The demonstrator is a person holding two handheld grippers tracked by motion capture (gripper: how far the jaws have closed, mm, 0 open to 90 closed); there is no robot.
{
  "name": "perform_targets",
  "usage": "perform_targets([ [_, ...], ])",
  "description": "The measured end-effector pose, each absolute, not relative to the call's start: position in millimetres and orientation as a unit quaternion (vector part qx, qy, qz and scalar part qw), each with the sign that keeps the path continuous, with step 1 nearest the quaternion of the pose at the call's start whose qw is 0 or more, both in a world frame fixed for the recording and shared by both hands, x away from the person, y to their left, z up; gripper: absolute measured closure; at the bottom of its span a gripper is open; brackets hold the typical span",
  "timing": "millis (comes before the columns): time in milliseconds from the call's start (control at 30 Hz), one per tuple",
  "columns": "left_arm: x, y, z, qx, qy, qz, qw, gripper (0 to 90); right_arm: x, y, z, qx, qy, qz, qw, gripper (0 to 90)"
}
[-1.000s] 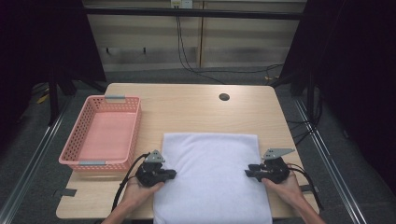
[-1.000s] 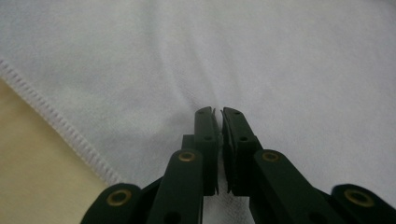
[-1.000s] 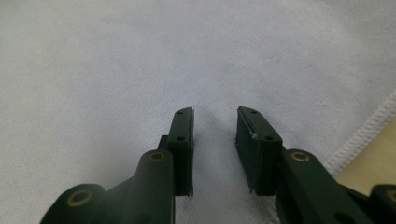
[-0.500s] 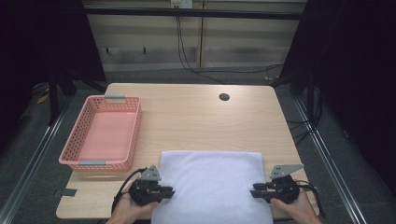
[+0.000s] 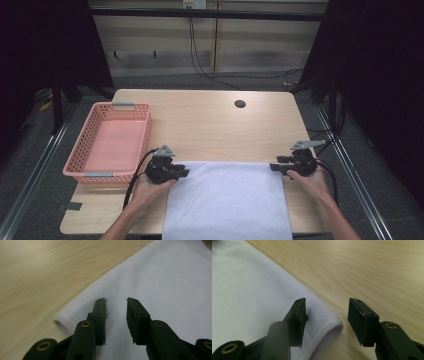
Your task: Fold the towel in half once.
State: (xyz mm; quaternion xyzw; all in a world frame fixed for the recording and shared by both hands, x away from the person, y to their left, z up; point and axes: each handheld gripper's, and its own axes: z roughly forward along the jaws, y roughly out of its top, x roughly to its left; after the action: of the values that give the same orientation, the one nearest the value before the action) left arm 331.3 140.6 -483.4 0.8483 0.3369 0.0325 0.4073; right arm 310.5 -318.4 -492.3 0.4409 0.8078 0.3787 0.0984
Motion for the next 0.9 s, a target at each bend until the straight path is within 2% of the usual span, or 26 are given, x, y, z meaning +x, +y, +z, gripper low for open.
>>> perform_targets([
  [67, 335, 144, -484, 0.843, 0.348, 0.033, 0.41, 65.1, 311, -314, -497, 0.436, 0.819, 0.361, 0.094, 56.7],
  [133, 334, 145, -485, 0.847, 0.345, 0.036, 0.402, 58.8, 307, -313, -498, 0.434, 0.823, 0.354, 0.096, 65.2],
  [167, 333, 143, -484, 0.849, 0.347, 0.065, 0.394, 58.5, 306, -314, -498, 0.43, 0.825, 0.354, 0.093, 68.1],
  [200, 333, 144, -484, 0.846, 0.348, 0.069, 0.398, 56.1, 304, -314, -498, 0.431, 0.825, 0.354, 0.092, 71.9],
  [267, 338, 146, -485, 0.841, 0.357, 0.054, 0.404, 51.3, 299, -317, -499, 0.427, 0.826, 0.358, 0.086, 77.3],
  [367, 345, 147, -490, 0.834, 0.379, 0.04, 0.4, 47.0, 296, -320, -500, 0.429, 0.822, 0.364, 0.081, 79.4],
  [433, 344, 144, -491, 0.832, 0.385, 0.067, 0.393, 46.8, 296, -320, -500, 0.428, 0.823, 0.365, 0.081, 79.5],
  [567, 353, 149, -499, 0.832, 0.398, 0.061, 0.382, 43.6, 295, -320, -500, 0.428, 0.824, 0.363, 0.084, 79.4],
  [633, 352, 147, -499, 0.831, 0.404, 0.084, 0.373, 43.0, 296, -320, -500, 0.427, 0.824, 0.363, 0.083, 79.3],
  [667, 352, 146, -500, 0.833, 0.397, 0.079, 0.378, 43.1, 296, -321, -500, 0.427, 0.824, 0.364, 0.081, 79.4],
  [733, 351, 142, -501, 0.841, 0.377, 0.085, 0.378, 46.0, 296, -321, -500, 0.427, 0.824, 0.364, 0.08, 79.4],
  [867, 348, 140, -501, 0.854, 0.344, 0.049, 0.387, 77.2, 296, -321, -500, 0.428, 0.823, 0.365, 0.079, 80.9],
  [900, 347, 140, -500, 0.858, 0.34, 0.049, 0.383, 80.2, 296, -321, -500, 0.429, 0.822, 0.367, 0.076, 82.0],
])
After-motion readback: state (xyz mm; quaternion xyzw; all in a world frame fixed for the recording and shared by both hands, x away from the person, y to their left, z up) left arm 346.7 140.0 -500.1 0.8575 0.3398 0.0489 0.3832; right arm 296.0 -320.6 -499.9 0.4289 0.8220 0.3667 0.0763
